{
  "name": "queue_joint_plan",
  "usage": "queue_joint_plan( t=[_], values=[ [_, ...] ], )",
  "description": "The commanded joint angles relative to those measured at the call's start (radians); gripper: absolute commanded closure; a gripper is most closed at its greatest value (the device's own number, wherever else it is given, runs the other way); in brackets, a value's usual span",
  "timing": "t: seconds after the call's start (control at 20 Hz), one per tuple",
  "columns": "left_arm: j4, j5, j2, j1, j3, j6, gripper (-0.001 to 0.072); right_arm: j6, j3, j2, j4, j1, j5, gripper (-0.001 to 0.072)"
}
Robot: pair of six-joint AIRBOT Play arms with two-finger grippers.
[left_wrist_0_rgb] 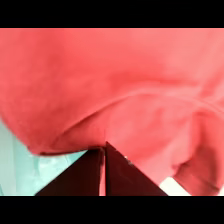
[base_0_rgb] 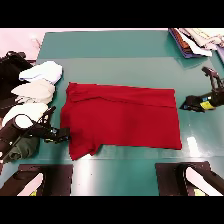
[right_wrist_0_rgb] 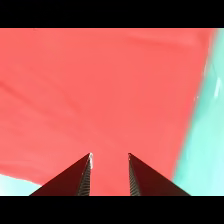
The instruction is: Fold the shirts.
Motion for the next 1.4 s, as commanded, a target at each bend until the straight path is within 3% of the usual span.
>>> queue_joint_plan(
  t=[0.0,0.05,0.15,0.3,0.35,0.45,0.55,0.6,0.7,0.75,0.9,1.2,1.35],
  values=[
    [-0.005,-0.035,0.001,-0.003,0.071,0.030,0.0684,-0.008,-0.161,0.036,-0.105,-0.153,0.047,0.0407],
    [-0.005,-0.033,0.001,-0.003,0.088,0.035,0.0684,-0.008,-0.238,0.040,-0.126,-0.212,0.046,0.0262],
    [-0.006,-0.024,0.001,-0.003,0.101,0.051,0.0684,-0.009,-0.382,0.017,-0.094,-0.335,0.041,0.0238],
    [-0.005,-0.009,0.001,-0.003,0.101,0.055,0.0684,-0.051,-0.519,-0.043,0.012,-0.412,-0.005,0.0291],
    [-0.004,-0.008,0.000,-0.003,0.101,0.055,0.0684,-0.064,-0.542,-0.058,0.053,-0.409,-0.029,0.0353],
    [-0.004,-0.012,0.000,-0.003,0.101,0.055,0.0684,-0.074,-0.535,-0.084,0.082,-0.372,-0.041,0.0359],
    [-0.004,-0.018,0.000,-0.003,0.101,0.056,0.0684,-0.074,-0.510,-0.090,0.097,-0.313,-0.039,0.0430],
    [-0.003,-0.028,0.001,-0.003,0.102,0.056,0.0685,-0.074,-0.495,-0.088,0.094,-0.275,-0.039,0.0432],
    [0.015,-0.070,0.003,-0.003,0.119,0.056,0.0686,-0.074,-0.457,-0.087,0.086,-0.205,-0.019,0.0638],
    [0.036,-0.095,0.005,-0.003,0.134,0.056,0.0686,-0.074,-0.431,-0.087,0.085,-0.176,0.003,0.0698],
    [0.098,-0.184,0.116,-0.003,0.150,0.027,0.0686,-0.074,-0.343,-0.032,0.066,-0.121,0.077,0.0699],
    [0.083,-0.487,0.372,-0.003,0.159,-0.089,0.0686,-0.037,-0.219,0.253,-0.180,-0.077,0.236,0.0699],
    [0.091,-0.422,0.366,-0.003,0.214,-0.072,0.0686,-0.019,-0.179,0.325,-0.174,-0.077,0.219,0.0699]
  ],
)
